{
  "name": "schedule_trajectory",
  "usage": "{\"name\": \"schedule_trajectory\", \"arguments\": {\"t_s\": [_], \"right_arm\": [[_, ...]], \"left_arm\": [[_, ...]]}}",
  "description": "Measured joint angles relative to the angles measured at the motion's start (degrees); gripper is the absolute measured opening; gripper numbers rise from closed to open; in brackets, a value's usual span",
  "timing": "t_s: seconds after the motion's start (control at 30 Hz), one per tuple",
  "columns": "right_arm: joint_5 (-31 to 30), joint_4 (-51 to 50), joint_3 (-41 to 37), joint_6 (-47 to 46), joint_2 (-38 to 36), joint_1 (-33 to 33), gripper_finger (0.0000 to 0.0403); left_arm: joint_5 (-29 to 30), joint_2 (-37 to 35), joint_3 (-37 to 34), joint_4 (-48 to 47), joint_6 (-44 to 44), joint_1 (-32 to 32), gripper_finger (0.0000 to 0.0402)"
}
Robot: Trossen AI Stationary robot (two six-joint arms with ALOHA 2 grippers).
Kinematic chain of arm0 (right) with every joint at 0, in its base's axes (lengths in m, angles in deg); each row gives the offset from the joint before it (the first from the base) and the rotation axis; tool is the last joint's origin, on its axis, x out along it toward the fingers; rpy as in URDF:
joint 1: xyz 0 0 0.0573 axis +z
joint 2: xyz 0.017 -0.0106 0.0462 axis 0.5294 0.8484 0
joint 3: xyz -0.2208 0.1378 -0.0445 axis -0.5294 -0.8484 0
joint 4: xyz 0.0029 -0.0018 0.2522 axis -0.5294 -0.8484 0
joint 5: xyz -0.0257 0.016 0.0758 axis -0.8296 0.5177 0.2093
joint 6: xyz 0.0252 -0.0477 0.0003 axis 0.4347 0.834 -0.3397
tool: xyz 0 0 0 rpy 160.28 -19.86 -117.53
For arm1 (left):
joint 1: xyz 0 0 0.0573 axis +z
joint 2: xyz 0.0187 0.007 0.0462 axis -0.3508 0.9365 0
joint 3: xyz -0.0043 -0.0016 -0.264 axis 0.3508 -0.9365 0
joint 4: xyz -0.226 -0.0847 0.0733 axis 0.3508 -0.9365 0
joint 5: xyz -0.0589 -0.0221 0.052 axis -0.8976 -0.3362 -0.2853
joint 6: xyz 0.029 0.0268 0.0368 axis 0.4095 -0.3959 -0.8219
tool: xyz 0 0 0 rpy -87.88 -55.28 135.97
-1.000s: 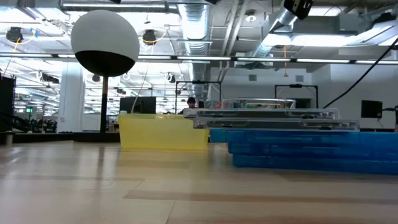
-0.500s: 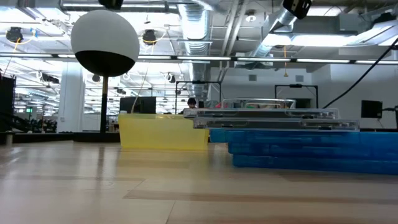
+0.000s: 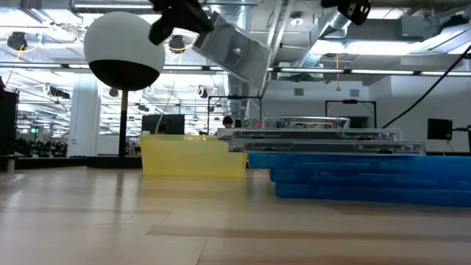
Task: Pick & place jewel cases by type
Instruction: Put the black CD case into the transparent bin
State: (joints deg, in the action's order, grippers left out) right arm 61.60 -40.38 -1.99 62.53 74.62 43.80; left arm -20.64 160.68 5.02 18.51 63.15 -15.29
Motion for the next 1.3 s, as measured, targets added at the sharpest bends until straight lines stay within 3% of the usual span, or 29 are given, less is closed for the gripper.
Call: {"name": "schedule_trajectory", "arguments": {"t_s": [0.17,0.57,0.83,1.07,1.3], "right_arm": [[-1.1,-0.1,0.0,-1.8,0.0,-0.4,0.0000],[-1.5,-3.2,0.0,-3.0,0.0,-1.1,0.0000],[-1.5,-6.7,0.0,-3.0,0.0,-1.1,0.0000],[-1.5,-7.4,0.0,-3.0,0.0,-1.1,0.0000],[-1.5,-8.5,0.0,-3.4,0.0,-1.1,0.0000]], "left_arm": [[-4.0,5.5,8.1,-5.1,-9.7,5.2,0.0028],[-9.8,27.6,42.3,-27.7,-27.9,14.1,0.0028],[-11.2,39.0,59.2,-37.6,-37.1,18.2,0.0028],[-11.6,48.8,69.3,-42.3,-43.7,17.7,0.0027],[-9.2,52.5,69.0,-42.3,-46.4,17.0,0.0027]]}}
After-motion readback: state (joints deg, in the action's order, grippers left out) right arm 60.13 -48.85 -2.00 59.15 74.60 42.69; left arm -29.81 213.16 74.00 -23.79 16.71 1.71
